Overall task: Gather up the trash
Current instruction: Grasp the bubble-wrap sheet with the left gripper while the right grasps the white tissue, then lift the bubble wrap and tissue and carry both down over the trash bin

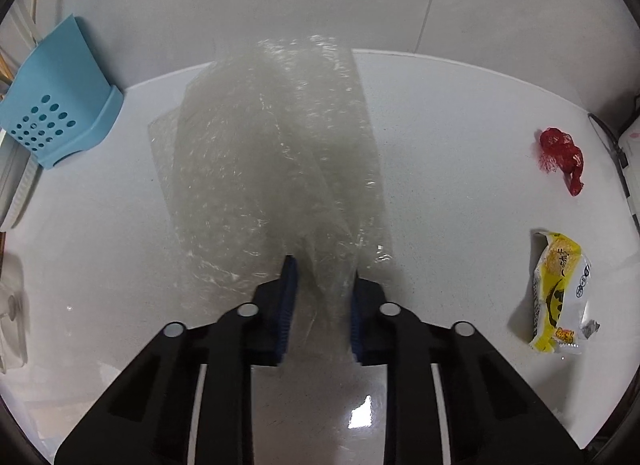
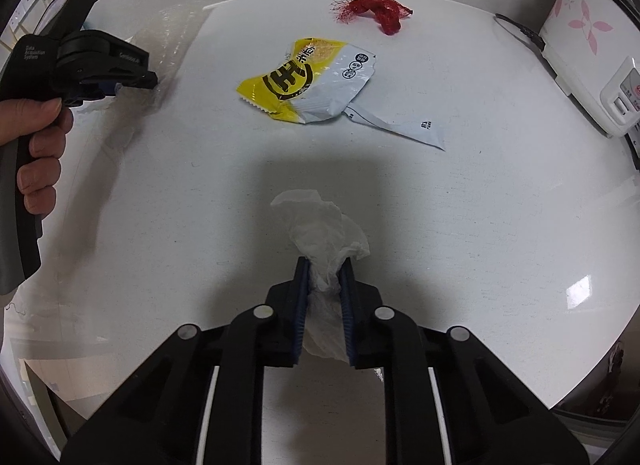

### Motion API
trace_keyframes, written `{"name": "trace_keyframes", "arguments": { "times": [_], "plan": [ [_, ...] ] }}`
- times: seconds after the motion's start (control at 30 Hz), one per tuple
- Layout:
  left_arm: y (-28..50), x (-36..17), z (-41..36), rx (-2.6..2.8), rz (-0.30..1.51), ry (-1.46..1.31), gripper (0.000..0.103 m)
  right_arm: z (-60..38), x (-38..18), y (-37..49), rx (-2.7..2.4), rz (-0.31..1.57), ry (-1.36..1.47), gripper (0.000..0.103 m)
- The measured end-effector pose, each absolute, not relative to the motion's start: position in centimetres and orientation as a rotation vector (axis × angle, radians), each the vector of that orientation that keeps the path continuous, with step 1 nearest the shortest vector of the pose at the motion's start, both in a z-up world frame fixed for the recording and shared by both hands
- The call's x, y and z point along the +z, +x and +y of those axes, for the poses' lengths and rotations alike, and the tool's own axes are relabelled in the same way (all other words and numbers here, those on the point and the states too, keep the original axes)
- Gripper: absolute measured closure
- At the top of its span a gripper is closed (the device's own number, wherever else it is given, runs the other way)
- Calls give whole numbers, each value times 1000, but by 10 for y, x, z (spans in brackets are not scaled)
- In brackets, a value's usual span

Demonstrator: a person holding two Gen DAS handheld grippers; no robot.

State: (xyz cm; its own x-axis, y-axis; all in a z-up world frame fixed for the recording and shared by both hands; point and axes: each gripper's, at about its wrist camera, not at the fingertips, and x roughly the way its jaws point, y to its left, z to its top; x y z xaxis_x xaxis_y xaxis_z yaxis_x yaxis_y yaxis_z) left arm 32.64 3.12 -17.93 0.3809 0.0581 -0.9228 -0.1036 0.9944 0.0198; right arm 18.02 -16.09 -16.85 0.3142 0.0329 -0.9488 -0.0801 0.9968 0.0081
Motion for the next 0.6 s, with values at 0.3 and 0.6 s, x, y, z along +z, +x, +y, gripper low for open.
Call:
{"name": "trace_keyframes", "arguments": {
  "times": [0.3,0.6],
  "plan": [
    [304,-164,12,86,1127,124,93,-168,-166,178,71,1249,-38,95],
    [282,-130,15,71,1056,117,93,-175,-149,169,76,1212,-15,95]
  ]
}}
